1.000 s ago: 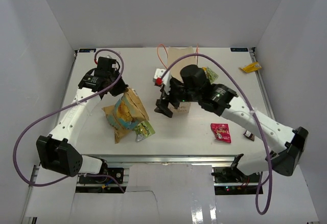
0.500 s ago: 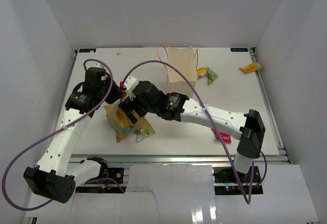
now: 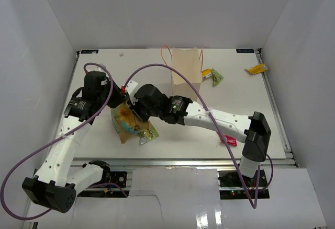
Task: Place the snacks into the paper bag
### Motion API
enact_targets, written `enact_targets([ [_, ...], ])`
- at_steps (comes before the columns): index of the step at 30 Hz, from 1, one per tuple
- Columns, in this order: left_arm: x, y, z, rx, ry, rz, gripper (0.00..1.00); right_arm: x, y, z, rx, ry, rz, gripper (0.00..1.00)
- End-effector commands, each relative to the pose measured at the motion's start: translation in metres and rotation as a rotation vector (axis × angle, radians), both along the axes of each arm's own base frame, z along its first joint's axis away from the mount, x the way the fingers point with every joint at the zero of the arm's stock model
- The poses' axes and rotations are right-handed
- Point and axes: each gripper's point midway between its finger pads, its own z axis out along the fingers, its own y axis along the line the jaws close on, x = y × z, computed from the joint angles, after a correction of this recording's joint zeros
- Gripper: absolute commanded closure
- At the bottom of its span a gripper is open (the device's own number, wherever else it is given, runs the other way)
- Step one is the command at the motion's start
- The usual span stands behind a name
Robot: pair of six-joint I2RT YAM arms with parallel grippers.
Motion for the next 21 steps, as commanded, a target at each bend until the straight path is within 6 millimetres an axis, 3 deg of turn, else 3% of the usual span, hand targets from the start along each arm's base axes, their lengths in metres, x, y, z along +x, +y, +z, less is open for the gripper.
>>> enact_targets([
  [1, 0.005, -0.003, 0.034, -0.03, -0.106, -0.015, 0.98, -0.004, 0.009, 0.04, 0.105, -0.045, 0.073, 0.92],
  [2, 0.006, -0.002, 0.041, -0.029, -0.129, -0.011, 0.77, -0.004, 0.009, 0.051, 0.123, -0.057, 0.091, 0.92],
  [5, 0.006, 0.004, 0.07, -0.013, -0.215, 0.001, 0.29, -0.002, 0.004, 0.083, 0.174, -0.106, 0.196, 0.92],
  [6, 0.007, 0.01, 0.08, 0.011, -0.255, 0.021, 0.06, -0.008, 0.004, 0.094, 0.203, -0.099, 0.264, 0.92],
  [7, 0.008, 0.018, 0.092, 0.031, -0.291, 0.05, 0.02, 0.005, -0.004, 0.104, 0.221, -0.117, 0.278, 0.92],
  [10, -0.005, 0.037, 0.161, 0.071, -0.498, 0.097, 0.02, 0.016, -0.025, 0.151, 0.328, -0.158, 0.386, 0.92],
  [11, -0.008, 0.044, 0.177, 0.085, -0.551, 0.125, 0.02, 0.01, -0.03, 0.175, 0.381, -0.176, 0.455, 0.92],
  [12, -0.012, 0.049, 0.189, 0.109, -0.593, 0.131, 0.02, 0.023, -0.042, 0.189, 0.402, -0.204, 0.447, 0.92],
  [14, -0.023, 0.059, 0.217, 0.116, -0.679, 0.162, 0.02, 0.024, -0.054, 0.218, 0.452, -0.261, 0.48, 0.92],
  [15, -0.027, 0.065, 0.223, 0.128, -0.701, 0.187, 0.02, 0.03, -0.064, 0.244, 0.486, -0.32, 0.461, 0.92],
  [18, -0.04, 0.076, 0.234, 0.147, -0.761, 0.221, 0.02, 0.039, -0.087, 0.294, 0.539, -0.445, 0.397, 0.92],
  [21, -0.046, 0.083, 0.229, 0.159, -0.777, 0.249, 0.02, 0.057, -0.114, 0.329, 0.554, -0.568, 0.277, 0.92],
])
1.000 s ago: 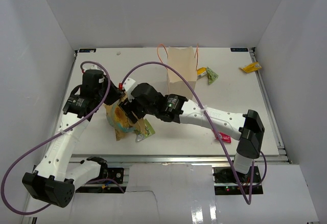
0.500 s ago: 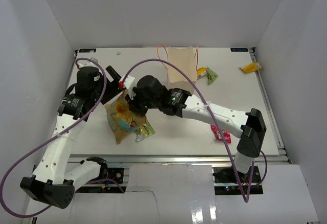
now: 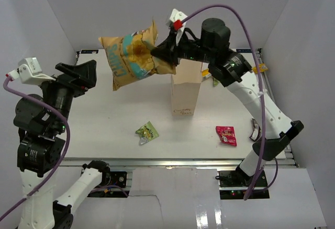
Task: Place the snacks into the paper bag
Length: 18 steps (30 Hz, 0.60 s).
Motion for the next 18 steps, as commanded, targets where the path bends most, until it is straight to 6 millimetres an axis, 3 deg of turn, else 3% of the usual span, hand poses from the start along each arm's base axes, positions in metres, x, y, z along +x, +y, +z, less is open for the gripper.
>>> enact_targets([
  [1, 0.011, 0.01, -0.019, 0.051, 0.031, 0.065, 0.02, -0.023, -0.045, 0.113, 0.199, -0.276, -0.044, 0.92],
  [2, 0.012, 0.009, -0.025, 0.057, 0.041, 0.062, 0.02, -0.009, -0.06, 0.12, 0.201, -0.308, -0.121, 0.92],
  [6, 0.017, 0.002, -0.043, 0.072, 0.081, 0.034, 0.02, 0.01, -0.107, 0.143, 0.21, -0.385, -0.283, 0.92],
  [10, 0.024, -0.003, -0.071, 0.074, 0.136, 0.015, 0.02, 0.007, -0.147, 0.156, 0.192, -0.481, -0.416, 0.92],
  [11, 0.025, -0.006, -0.074, 0.071, 0.139, 0.001, 0.02, 0.014, -0.155, 0.15, 0.172, -0.478, -0.457, 0.92],
  [13, 0.028, -0.009, -0.085, 0.068, 0.155, -0.011, 0.02, 0.01, -0.168, 0.15, 0.155, -0.511, -0.49, 0.92],
  [18, 0.033, -0.018, -0.101, 0.064, 0.184, -0.047, 0.02, 0.023, -0.191, 0.117, 0.049, -0.52, -0.604, 0.92],
])
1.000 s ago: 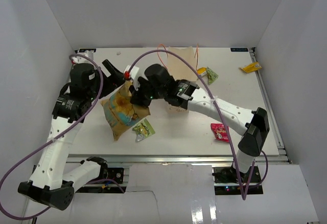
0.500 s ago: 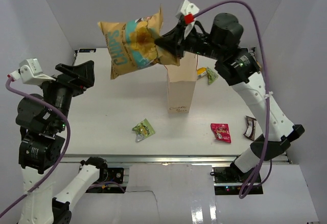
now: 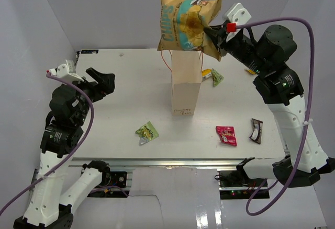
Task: Place the snacks into the paper bag
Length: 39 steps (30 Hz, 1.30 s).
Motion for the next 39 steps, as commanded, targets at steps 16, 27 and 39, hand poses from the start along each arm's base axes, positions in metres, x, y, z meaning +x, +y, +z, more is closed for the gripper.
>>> enact_targets([
  [16, 0.008, -0.025, -0.043, -0.021, 0.069, -0.116, 0.02, 0.028, -0.039, -0.048, -0.29, -0.107, -0.222, 0.92],
  [27, 0.006, -0.036, -0.092, -0.032, 0.179, -0.165, 0.02, 0.021, -0.025, -0.078, -0.498, -0.146, -0.1, 0.92],
  [39, 0.008, -0.038, -0.108, -0.029, 0.211, -0.173, 0.02, 0.016, 0.007, -0.094, -0.535, -0.058, -0.157, 0.92],
])
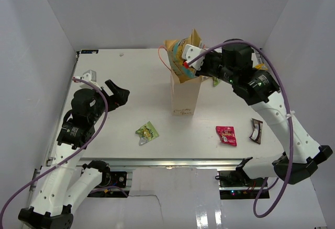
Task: Place the snacks into the paper bag
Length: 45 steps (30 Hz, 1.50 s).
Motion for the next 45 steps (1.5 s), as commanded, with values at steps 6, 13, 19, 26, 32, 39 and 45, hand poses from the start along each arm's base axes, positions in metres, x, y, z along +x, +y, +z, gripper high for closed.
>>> enact_targets([
  [6, 0.0, -0.003, -0.005, -0.01, 0.001, -0.011, 0.02, -0.001, 0.001, 0.049, 0.052, -0.176, -0.193, 0.92],
  [13, -0.001, -0.002, -0.011, -0.009, 0.01, -0.01, 0.02, 0.006, -0.007, 0.074, 0.056, -0.178, -0.3, 0.92],
  [19, -0.001, -0.001, -0.015, -0.003, 0.02, -0.005, 0.02, -0.003, -0.005, 0.067, -0.002, -0.164, -0.279, 0.92],
  [26, 0.0, -0.002, -0.017, 0.001, 0.019, -0.013, 0.02, -0.019, 0.005, 0.039, -0.08, -0.099, -0.169, 0.92],
  [32, 0.0, -0.002, -0.019, 0.004, 0.021, -0.013, 0.02, -0.027, 0.009, 0.013, -0.188, -0.058, -0.082, 0.92],
  [39, -0.003, -0.008, -0.02, -0.005, 0.025, -0.05, 0.02, -0.023, 0.016, -0.009, -0.237, -0.03, -0.066, 0.92],
  [45, -0.005, -0.014, -0.033, -0.009, 0.061, -0.078, 0.02, -0.015, 0.025, -0.022, -0.24, -0.001, -0.085, 0.92],
])
